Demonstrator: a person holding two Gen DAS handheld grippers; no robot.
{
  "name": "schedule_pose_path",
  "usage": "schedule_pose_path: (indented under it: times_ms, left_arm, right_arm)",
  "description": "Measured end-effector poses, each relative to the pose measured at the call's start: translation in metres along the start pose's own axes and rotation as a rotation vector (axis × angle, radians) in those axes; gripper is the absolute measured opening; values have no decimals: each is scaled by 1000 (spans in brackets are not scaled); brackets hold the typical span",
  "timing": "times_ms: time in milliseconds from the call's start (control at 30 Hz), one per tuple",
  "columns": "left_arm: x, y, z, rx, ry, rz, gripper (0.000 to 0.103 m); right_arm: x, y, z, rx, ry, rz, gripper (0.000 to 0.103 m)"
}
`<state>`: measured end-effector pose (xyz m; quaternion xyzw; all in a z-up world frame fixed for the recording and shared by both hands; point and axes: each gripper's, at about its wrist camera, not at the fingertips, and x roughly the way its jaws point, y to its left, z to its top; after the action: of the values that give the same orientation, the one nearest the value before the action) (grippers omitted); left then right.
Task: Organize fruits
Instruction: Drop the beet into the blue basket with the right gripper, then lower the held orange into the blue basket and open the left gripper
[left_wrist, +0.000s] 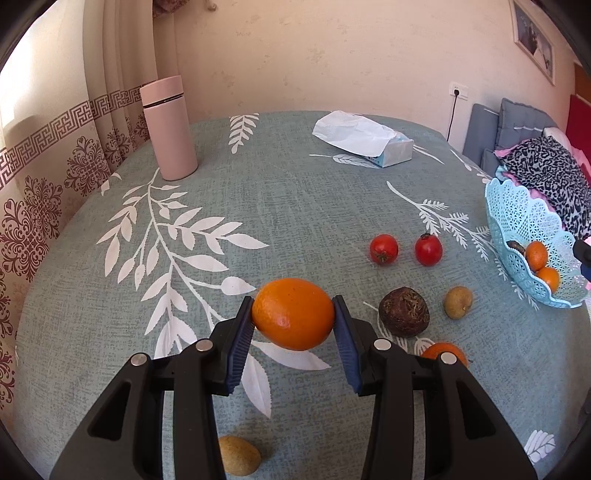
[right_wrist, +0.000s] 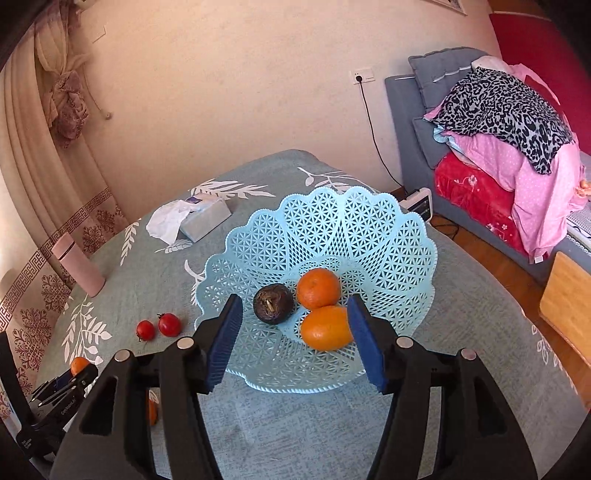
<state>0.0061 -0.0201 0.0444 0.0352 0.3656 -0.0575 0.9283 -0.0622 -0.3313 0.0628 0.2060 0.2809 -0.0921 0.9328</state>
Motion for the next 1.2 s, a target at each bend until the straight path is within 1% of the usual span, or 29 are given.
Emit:
schedule_pose_path:
  times_ms: [167,267,400,633,833,1167,1200]
  left_arm:
    - [-3,-18,9,28,-8,-30,43]
    - [-8,-35,16,62,-28,-53,43]
    - [-13,-61,27,101,-43,-104,43]
    - [-14,-114,38,168,-43,-210,43]
    - [-12,-156,41,226,-39,-283,43]
    - [0,-204,41,290,-34,-390,43]
    - [0,-206,40,290,-26,-396,48]
  right_arm:
    - [-6,-3,-2,-25,-51,-47,61]
    - [-8,-6,-3,-39,-80,-81,61]
    - [-11,-12,-5,-38,-106,-114,63]
    - [-6,-30,-5,5,-99,-134,64]
    - [-8,-41,1,38,-107,-143,64]
    - [-12,-56,9,85,-110,-166,65]
    - [-12,-57,10,87,-111,-168,65]
